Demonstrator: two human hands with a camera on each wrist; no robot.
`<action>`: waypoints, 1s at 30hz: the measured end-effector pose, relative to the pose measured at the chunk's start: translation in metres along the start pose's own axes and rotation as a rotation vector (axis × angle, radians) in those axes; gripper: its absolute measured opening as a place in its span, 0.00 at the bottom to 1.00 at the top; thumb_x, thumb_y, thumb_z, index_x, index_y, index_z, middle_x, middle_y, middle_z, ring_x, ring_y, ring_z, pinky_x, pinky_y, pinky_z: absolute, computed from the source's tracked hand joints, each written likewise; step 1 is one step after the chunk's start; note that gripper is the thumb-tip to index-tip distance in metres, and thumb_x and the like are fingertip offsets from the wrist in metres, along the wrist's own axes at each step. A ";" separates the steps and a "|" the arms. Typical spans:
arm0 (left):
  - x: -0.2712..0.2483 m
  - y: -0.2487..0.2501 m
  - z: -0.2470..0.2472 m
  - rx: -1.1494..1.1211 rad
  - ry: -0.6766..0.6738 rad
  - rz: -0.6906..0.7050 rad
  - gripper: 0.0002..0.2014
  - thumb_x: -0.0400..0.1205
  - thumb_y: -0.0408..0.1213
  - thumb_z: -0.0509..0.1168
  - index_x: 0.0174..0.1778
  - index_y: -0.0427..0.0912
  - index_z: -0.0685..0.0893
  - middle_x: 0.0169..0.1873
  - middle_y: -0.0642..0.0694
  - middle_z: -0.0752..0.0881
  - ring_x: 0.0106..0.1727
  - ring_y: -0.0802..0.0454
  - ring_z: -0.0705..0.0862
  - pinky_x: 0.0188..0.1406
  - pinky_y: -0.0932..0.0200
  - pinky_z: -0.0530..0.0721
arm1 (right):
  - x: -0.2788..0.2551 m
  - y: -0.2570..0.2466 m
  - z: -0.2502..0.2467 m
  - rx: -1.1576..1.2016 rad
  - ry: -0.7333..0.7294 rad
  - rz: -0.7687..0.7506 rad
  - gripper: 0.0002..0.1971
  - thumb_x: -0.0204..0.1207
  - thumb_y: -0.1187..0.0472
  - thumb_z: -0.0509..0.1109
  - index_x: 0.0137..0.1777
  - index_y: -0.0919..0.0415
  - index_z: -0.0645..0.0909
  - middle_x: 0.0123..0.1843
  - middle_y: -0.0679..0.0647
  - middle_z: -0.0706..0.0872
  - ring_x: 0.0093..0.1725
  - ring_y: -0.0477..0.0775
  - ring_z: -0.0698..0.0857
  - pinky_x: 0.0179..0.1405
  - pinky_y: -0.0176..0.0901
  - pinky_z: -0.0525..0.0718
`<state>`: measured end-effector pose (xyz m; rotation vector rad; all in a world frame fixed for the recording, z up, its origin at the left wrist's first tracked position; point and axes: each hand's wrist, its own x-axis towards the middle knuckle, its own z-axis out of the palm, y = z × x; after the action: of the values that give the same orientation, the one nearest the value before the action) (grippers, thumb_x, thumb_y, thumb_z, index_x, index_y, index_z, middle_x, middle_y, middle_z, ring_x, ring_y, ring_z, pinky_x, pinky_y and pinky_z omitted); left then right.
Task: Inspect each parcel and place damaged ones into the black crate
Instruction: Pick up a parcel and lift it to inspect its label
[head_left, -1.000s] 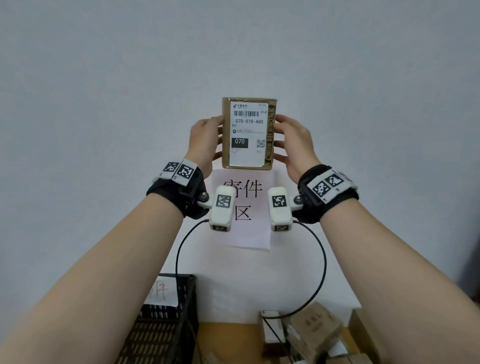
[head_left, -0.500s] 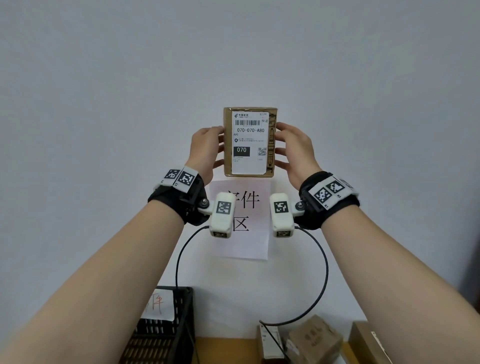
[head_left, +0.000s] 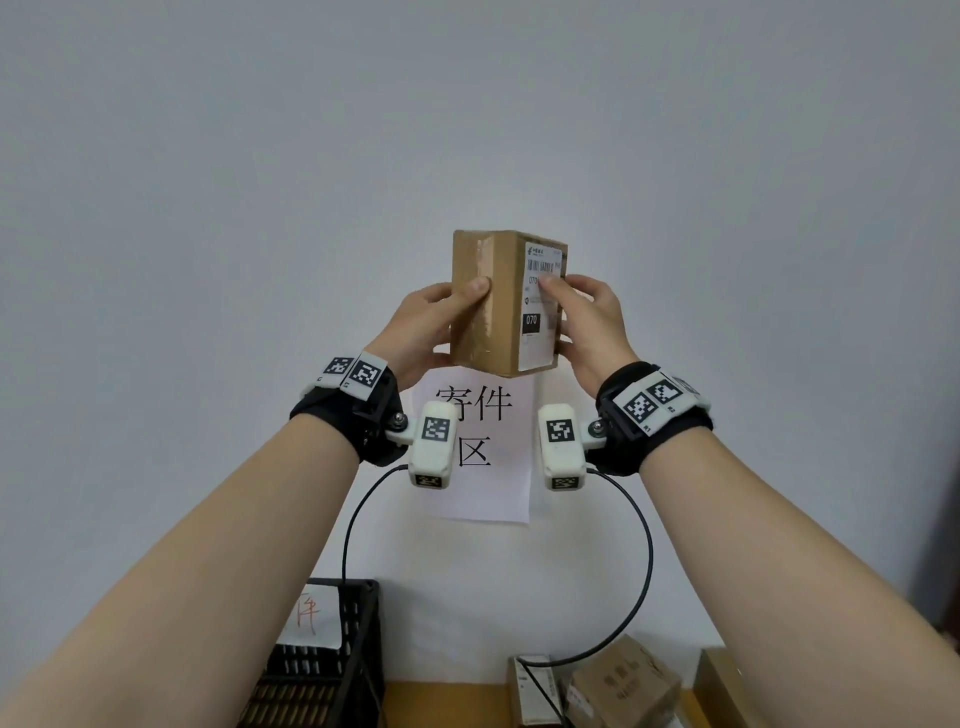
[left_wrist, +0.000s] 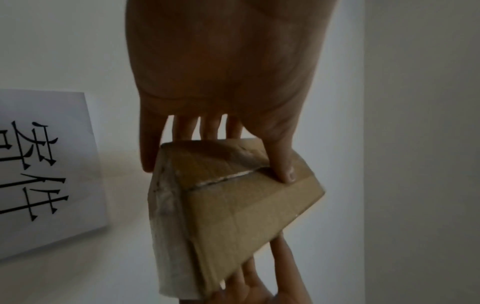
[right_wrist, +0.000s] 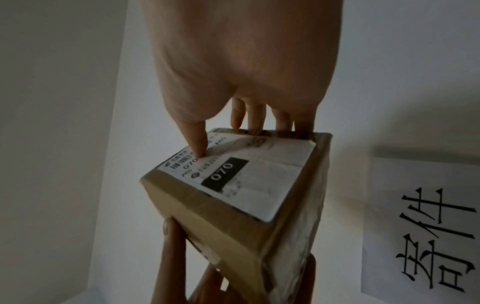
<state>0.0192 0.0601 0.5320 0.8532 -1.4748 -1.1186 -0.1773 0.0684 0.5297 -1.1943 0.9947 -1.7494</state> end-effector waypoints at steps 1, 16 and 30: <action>0.000 0.000 0.003 -0.017 0.021 0.020 0.25 0.81 0.57 0.75 0.65 0.42 0.84 0.55 0.48 0.92 0.60 0.44 0.90 0.46 0.46 0.92 | 0.000 0.001 0.000 -0.006 -0.005 0.015 0.28 0.80 0.52 0.79 0.74 0.55 0.72 0.58 0.54 0.90 0.53 0.56 0.92 0.47 0.54 0.89; 0.003 -0.002 0.010 -0.073 0.107 0.062 0.22 0.83 0.60 0.72 0.57 0.44 0.82 0.62 0.51 0.91 0.65 0.48 0.90 0.61 0.35 0.90 | -0.004 -0.002 0.004 -0.097 -0.072 0.008 0.15 0.89 0.57 0.60 0.72 0.54 0.80 0.65 0.53 0.89 0.56 0.58 0.89 0.62 0.59 0.89; 0.007 -0.005 0.013 -0.057 0.151 0.052 0.30 0.82 0.66 0.68 0.67 0.45 0.84 0.63 0.54 0.91 0.66 0.50 0.89 0.61 0.40 0.90 | -0.002 -0.001 -0.001 -0.011 -0.128 0.022 0.28 0.82 0.34 0.68 0.68 0.56 0.84 0.64 0.50 0.91 0.60 0.56 0.91 0.58 0.54 0.90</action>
<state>0.0052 0.0544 0.5296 0.8363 -1.3276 -1.0301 -0.1779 0.0703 0.5294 -1.2810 0.9394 -1.6300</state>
